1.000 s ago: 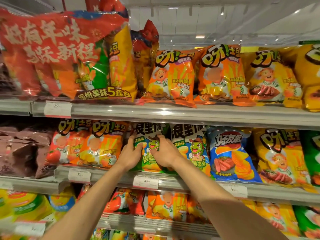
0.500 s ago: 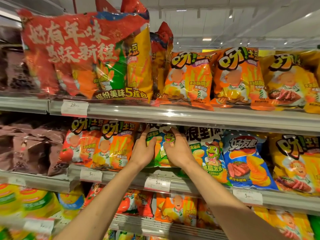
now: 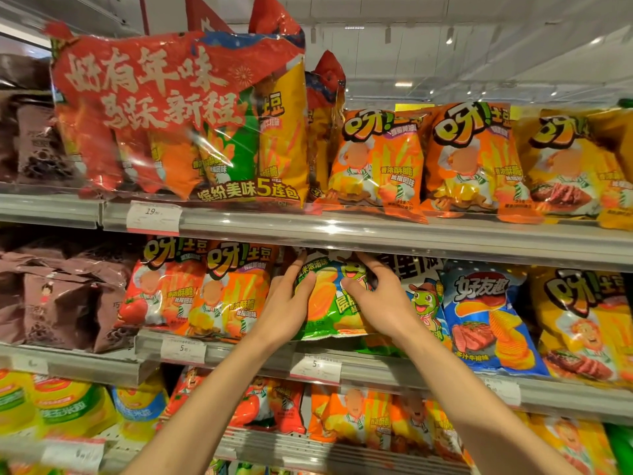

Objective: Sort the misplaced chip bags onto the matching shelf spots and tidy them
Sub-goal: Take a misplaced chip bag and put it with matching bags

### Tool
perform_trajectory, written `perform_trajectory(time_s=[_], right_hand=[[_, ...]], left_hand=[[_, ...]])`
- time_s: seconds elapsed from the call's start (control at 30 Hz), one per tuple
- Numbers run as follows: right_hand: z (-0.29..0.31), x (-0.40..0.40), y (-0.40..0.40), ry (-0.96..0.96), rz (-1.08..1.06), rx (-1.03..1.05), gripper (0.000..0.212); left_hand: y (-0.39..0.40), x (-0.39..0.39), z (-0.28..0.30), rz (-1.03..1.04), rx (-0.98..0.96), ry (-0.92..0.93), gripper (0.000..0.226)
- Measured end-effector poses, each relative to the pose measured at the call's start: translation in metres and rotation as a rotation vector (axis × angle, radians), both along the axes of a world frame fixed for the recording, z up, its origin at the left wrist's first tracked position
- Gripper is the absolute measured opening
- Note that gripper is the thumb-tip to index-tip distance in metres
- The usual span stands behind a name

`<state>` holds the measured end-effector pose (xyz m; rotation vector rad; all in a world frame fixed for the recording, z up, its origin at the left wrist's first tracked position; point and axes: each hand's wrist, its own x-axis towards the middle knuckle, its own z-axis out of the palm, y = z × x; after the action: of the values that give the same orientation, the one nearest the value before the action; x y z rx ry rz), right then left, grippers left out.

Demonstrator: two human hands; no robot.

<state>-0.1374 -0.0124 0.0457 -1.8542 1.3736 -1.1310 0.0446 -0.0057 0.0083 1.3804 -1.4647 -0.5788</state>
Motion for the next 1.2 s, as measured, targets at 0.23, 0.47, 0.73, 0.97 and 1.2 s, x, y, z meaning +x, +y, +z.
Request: perform_trajectory(time_s=[0.23, 0.47, 0.73, 0.97, 1.2], right_hand=[[-0.015, -0.008, 0.044, -0.067, 0.021, -0.045, 0.061], [-0.041, -0.009, 0.09, -0.142, -0.012, -0.082, 0.059], [-0.066, -0.031, 0.133, -0.215, -0.058, -0.017, 0.058], [-0.081, -0.091, 0.177, -0.191, -0.142, -0.078, 0.056], [-0.092, -0.197, 0.223, -0.321, -0.225, -0.106, 0.059]], left_hand=[[0.048, 0.0, -0.01, -0.11, -0.026, 0.038, 0.049], [0.082, 0.001, -0.037, -0.231, -0.058, 0.19, 0.055], [0.115, -0.022, -0.058, -0.356, 0.055, 0.415, 0.053], [0.147, -0.077, -0.063, -0.377, -0.001, 0.233, 0.065], [0.191, -0.195, -0.063, -0.366, -0.042, 0.172, 0.059]])
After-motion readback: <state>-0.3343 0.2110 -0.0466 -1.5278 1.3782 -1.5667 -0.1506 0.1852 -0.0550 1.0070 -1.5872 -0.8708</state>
